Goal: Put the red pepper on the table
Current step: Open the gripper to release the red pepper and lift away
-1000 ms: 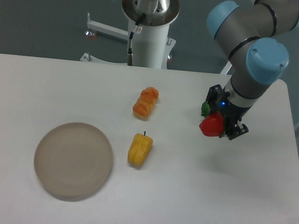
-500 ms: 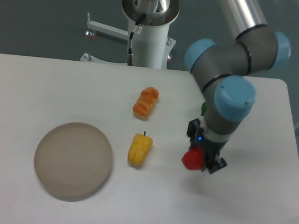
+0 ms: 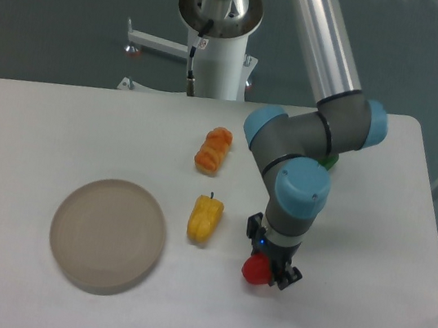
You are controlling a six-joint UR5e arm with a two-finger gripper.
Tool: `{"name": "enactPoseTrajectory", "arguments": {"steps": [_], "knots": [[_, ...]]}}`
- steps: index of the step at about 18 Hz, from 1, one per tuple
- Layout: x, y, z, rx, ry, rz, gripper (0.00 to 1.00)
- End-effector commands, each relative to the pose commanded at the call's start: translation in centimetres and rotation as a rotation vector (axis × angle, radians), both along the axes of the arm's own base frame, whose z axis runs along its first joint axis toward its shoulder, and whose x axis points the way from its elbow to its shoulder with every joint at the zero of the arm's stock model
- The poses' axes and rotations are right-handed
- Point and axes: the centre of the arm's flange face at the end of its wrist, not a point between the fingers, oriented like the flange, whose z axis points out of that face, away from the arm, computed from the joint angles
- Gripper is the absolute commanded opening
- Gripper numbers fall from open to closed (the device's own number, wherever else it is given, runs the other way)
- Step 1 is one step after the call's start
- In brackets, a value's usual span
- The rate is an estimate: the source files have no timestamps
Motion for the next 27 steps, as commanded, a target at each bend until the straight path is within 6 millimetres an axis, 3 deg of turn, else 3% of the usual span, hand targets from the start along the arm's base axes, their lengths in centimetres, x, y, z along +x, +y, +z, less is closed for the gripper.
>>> {"name": "enactPoseTrajectory", "arguments": {"steps": [2, 5, 6, 7, 8, 13, 16, 20, 23, 27], "knots": [[-0.1, 0.3, 0.2, 0.007, 0.004, -0.003, 0.28], [-0.2, 0.3, -0.1, 0.006, 0.003, -0.005, 0.5], [-0.2, 0.3, 0.1, 0.008, 0.005, -0.006, 0.61], [-0.3, 0.3, 0.1, 0.008, 0.005, -0.003, 0.88], [-0.3, 0.3, 0.3, 0.01, 0.007, -0.002, 1.0], [-0.2, 0.2, 1.1, 0.021, 0.006, 0.007, 1.0], [-0.1, -0.3, 2.8, 0.029, 0.014, 0.01, 1.0], [0.2, -3.4, 6.4, -0.022, -0.027, 0.019, 1.0], [-1.1, -6.6, 10.4, -0.065, -0.016, 0.04, 1.0], [-2.8, -10.1, 12.6, -0.124, -0.009, -0.066, 1.0]]}}
